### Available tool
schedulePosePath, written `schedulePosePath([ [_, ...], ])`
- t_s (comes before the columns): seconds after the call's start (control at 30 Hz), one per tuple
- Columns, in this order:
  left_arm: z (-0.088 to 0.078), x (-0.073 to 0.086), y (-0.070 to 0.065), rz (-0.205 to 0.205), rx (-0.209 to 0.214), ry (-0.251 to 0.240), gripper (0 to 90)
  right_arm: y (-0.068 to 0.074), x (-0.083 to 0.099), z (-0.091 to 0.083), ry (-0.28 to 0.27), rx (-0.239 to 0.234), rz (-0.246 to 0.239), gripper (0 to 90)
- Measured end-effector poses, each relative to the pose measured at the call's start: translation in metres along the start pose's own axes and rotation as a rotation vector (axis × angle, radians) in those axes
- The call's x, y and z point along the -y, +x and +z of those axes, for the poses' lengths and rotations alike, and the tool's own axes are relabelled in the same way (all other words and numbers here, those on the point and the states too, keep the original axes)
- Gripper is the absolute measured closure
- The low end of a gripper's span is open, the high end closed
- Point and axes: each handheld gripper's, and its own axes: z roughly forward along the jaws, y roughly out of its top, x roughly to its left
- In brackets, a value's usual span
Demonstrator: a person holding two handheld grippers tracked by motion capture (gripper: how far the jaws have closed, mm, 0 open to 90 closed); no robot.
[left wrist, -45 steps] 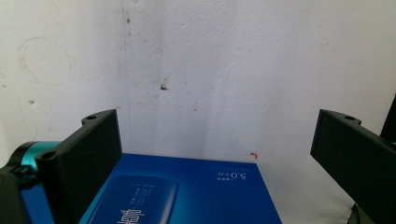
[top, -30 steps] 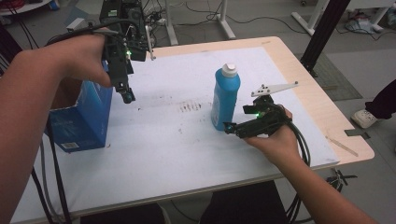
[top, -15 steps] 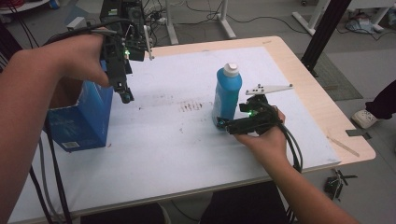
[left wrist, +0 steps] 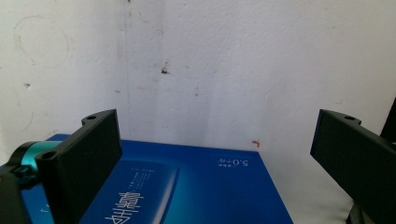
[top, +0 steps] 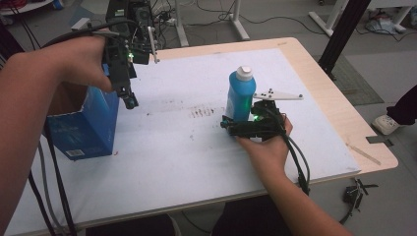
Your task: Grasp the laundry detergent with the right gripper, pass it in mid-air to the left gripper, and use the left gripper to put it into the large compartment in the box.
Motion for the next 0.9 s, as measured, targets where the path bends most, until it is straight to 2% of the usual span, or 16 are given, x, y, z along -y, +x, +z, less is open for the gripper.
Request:
schedulePosePath([
  [0.1,0.000,0.000,-0.001,-0.001,0.001,-0.004,1.8,0.003,0.000,0.002,-0.010,0.024,-0.001,1.5],
  [0.17,0.000,0.000,-0.001,0.001,0.002,-0.003,1.8,0.006,0.000,0.003,-0.032,0.060,0.010,1.5],
  [0.37,0.000,0.002,-0.001,0.006,0.001,0.000,1.8,0.010,0.000,0.003,-0.065,0.071,0.009,1.5],
  [0.57,0.001,0.004,0.000,0.000,0.002,-0.004,1.9,0.017,0.002,-0.001,-0.122,0.096,-0.032,1.6],
  [0.9,-0.001,0.007,-0.003,0.009,-0.003,-0.009,1.9,0.025,0.004,0.004,-0.165,0.142,-0.029,1.6],
])
